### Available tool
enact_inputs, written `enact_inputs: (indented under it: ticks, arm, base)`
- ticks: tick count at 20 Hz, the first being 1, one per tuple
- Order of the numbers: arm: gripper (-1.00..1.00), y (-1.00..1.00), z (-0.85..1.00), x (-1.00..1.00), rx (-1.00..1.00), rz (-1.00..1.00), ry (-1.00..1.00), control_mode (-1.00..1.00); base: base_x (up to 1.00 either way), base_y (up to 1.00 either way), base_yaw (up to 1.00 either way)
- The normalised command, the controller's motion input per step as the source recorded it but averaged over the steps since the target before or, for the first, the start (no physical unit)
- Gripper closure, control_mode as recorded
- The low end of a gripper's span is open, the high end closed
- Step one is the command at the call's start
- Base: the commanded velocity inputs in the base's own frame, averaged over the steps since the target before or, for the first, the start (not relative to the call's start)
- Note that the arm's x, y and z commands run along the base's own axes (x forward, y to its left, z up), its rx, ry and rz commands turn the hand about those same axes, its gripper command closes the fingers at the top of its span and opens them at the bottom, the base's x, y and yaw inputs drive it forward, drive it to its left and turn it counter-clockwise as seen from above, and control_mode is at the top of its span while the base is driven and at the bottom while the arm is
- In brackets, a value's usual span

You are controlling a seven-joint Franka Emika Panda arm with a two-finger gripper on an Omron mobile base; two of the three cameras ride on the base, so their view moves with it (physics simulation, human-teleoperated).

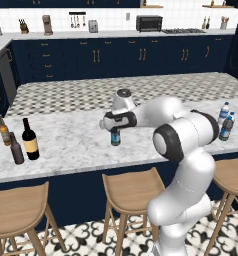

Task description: Move the plastic bottles in the middle to the plastics group, and the glass bottles in the middle to the glass group.

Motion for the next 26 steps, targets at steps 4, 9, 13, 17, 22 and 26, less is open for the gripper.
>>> enact_inputs:
  ticks: [4, 9, 13, 17, 22, 26]
  arm:
    - [1.0, -0.89, 0.55, 0.0, 0.0, -0.21, 0.11, -1.0]
    - [1.0, -1.0, 0.19, 0.0, 0.0, -0.32, 0.12, -1.0]
    - [1.0, -1.0, 0.0, 0.0, 0.0, -0.38, 0.03, -1.0]
    - [1.0, -1.0, -0.17, 0.0, 0.0, -0.38, -0.01, -1.0]
    - [1.0, -0.84, -0.02, 0.0, -0.01, -0.4, 0.0, -1.0]
    - [1.0, -0.66, -0.09, 0.0, 0.0, -0.41, -0.08, -1.0]
  base:
    - [0.0, 0.0, 0.0]
    - [0.0, 0.0, 0.0]
    - [0.0, 0.0, 0.0]
    - [0.0, 0.0, 0.0]
    - [0.0, 0.0, 0.0]
    - [0.0, 0.0, 0.0]
